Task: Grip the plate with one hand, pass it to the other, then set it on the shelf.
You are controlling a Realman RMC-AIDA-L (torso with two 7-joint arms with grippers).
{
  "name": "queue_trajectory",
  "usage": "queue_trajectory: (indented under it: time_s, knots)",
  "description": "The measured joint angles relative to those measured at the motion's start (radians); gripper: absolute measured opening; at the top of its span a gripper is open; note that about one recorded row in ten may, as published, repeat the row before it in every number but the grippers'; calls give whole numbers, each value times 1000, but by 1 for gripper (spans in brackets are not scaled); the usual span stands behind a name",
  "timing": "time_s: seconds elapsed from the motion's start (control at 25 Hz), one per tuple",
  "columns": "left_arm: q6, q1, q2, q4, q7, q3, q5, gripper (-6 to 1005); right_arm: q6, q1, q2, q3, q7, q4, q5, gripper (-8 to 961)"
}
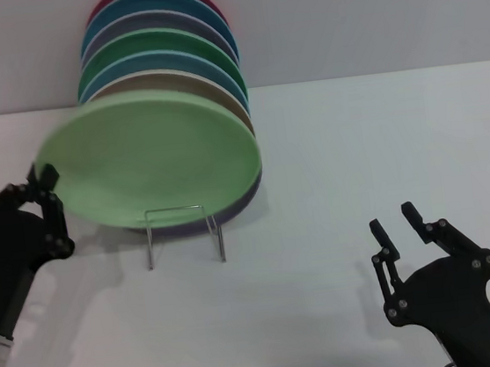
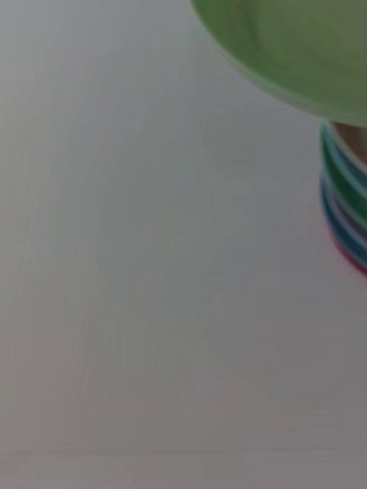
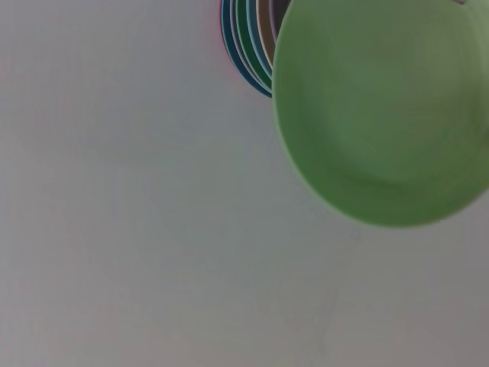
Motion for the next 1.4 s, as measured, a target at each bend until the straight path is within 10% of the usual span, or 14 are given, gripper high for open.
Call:
queue_trajectory:
  time_s: [1.08, 1.32, 1.4]
  knots:
    - [-88, 1, 1, -4, 0, 42, 0, 97, 4, 16, 2, 3, -1, -3, 2, 294]
    - [75, 78, 2, 2, 0, 55, 0, 297, -11, 27, 1, 44, 0, -8, 36, 294]
    - [155, 129, 2, -1, -2, 54, -2, 535, -15, 27, 1, 59, 3, -13, 38, 295]
